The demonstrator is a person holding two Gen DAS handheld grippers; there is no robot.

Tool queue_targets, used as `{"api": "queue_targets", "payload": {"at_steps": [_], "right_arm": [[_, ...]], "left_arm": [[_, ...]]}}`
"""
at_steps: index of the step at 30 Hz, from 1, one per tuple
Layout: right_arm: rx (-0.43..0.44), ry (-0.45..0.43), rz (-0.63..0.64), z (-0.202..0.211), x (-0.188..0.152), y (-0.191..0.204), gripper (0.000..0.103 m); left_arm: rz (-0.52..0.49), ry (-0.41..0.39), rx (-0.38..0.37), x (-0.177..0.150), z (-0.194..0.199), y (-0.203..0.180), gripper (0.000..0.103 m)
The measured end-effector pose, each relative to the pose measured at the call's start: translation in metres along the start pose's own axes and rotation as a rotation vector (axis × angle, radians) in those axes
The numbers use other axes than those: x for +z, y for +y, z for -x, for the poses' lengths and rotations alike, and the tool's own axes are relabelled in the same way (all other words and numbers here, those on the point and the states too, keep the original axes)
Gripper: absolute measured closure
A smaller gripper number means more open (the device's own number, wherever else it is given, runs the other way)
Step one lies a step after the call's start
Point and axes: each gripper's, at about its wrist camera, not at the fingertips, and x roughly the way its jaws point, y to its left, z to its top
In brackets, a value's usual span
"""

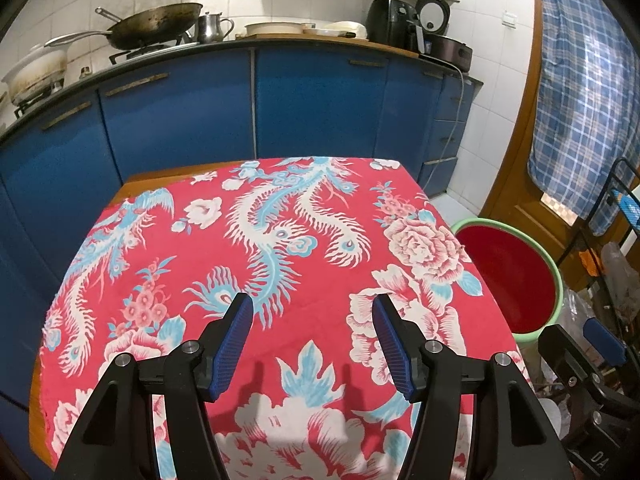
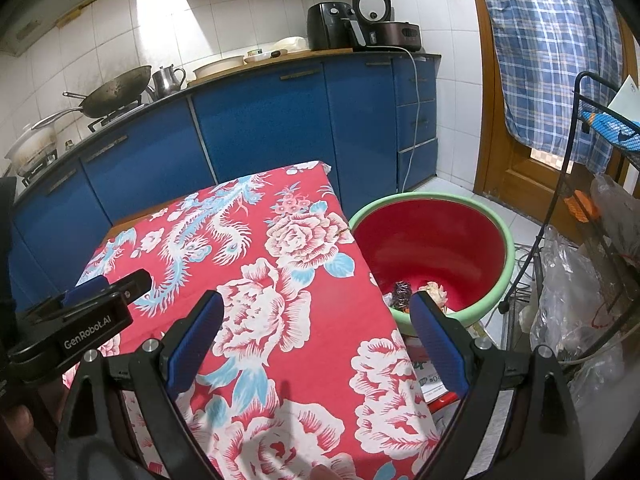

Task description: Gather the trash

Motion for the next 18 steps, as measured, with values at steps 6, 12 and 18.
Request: {"api": "queue_targets", "payload": {"at_steps": [6, 12, 18], "right_arm": [[0.000, -0.001, 0.000, 0.0002, 0.0000, -0.0003, 0.010], [0.000, -0.001, 0.000, 0.0002, -0.0002, -0.0003, 0.010], [0.001, -0.001, -0.001, 0.0003, -0.0001, -0.0005, 0.010]], "left_arm": [[0.000, -0.002, 0.000, 0.0000, 0.0003, 0.0001, 0.039], [0.001, -0.002, -0.001, 0.0004, 0.0003, 0.0001, 0.039], [0.001, -0.002, -0.002, 0.0003, 0.0008, 0.0000, 0.039]]}}
